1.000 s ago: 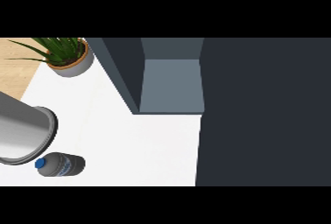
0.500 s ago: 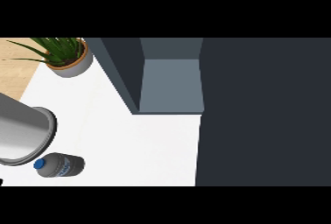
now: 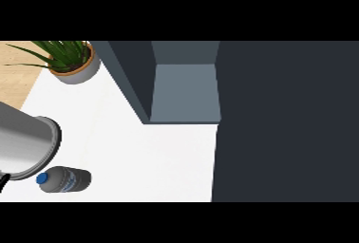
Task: Pick up the bottled water, place it into the cabinet and close the cabinet
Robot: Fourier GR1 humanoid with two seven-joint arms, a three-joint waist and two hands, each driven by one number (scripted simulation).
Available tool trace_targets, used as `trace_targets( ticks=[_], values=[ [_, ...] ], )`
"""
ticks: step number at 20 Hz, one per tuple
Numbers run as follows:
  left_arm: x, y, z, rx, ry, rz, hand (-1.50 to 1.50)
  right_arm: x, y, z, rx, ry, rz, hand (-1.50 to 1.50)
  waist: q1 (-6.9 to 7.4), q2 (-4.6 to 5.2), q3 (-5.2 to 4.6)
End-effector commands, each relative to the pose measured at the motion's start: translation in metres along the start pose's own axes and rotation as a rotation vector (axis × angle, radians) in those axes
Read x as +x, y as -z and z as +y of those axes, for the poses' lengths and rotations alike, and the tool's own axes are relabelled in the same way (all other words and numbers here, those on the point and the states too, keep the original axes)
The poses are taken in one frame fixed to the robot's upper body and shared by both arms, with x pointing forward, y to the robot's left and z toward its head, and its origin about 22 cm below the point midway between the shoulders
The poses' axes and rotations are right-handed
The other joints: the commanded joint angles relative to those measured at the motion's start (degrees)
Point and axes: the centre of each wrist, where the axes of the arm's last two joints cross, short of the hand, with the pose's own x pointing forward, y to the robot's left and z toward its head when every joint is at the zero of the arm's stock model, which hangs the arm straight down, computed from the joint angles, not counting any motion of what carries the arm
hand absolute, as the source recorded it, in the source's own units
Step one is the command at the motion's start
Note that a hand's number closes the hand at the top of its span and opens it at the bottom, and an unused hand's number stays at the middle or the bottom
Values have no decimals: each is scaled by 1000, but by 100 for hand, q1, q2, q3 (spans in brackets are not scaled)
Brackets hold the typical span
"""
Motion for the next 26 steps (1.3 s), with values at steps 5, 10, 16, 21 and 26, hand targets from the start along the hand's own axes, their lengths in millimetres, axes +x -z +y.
trace_targets(
  ticks=[5, 10, 16, 21, 26],
  values=[
    [-33, 29, 29, 11, 13, 63, -150, -3, -5, 0, 22, 0, 13, -150, -12, 5, -1],
    [-67, 46, 30, 3, 24, 104, -150, 4, -22, 3, 5, 9, -18, -150, -53, 2, -3],
    [-101, 45, 41, 46, -24, 151, -150, -2, -17, 2, 16, 17, -11, -150, -48, 5, -5],
    [-120, 44, 44, 53, -106, 180, -150, 2, -24, -3, 24, 22, 4, -150, -105, 9, -10],
    [-123, 52, 36, 36, -121, 214, -150, -1, -21, -9, 24, 17, -5, -150, -94, 15, -5]
  ],
)
